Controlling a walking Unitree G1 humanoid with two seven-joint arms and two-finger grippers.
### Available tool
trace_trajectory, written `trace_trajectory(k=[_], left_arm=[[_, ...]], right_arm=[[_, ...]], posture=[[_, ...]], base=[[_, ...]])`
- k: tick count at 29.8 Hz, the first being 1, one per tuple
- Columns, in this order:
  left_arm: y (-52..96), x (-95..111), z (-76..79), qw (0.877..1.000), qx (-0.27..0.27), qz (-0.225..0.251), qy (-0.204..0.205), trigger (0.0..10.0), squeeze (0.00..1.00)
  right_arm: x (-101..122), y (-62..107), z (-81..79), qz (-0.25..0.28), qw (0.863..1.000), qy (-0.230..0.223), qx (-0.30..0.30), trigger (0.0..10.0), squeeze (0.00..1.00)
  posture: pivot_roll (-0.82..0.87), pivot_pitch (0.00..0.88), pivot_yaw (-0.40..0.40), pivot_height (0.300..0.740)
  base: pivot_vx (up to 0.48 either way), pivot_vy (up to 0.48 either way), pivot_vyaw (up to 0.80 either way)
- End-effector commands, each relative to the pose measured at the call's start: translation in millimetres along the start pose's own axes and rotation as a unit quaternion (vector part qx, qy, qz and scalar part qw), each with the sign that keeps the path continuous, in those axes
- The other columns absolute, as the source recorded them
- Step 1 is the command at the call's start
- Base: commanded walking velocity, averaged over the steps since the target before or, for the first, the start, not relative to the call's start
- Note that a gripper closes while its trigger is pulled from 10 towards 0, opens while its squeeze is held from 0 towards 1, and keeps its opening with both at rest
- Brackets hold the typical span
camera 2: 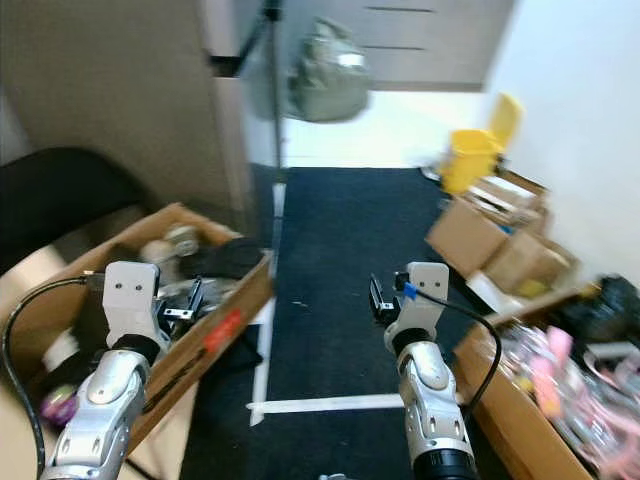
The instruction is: Picking trash to rubbish bin
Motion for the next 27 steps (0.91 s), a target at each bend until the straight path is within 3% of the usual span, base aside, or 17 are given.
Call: trace_trajectory(k=[1,27], left_arm=[[2.0,-1.1,2.3,1.000,-0.003,-0.007,-0.004,10.0,0.00],[-4.6,-1.4,14.1,0.998,-0.041,-0.026,-0.035,10.0,0.00]], right_arm=[[-1.5,1.1,1.0,-0.007,1.000,-0.001,-0.004,10.0,0.00],[-17.4,10.0,22.1,-0.039,0.997,0.014,-0.063,10.0,0.00]], posture=[[-0.02,0.096,-0.038,0.740],[-0.01,0.112,-0.020,0.740]], base=[[0.000,0.000,-0.71],[0.000,0.000,-0.79]])
Point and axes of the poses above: a point about 5 cm out from each wrist's last joint towards the gripper, its own y axis pointing back from the gripper into the wrist, its own x axis along the axis of the wrist's last joint, z = x × y, the point moved 5 cm from there along -y, pointing out of the wrist towards the gripper, and after that the axes turned 4 degrees about -y, right-handed, at the moved point
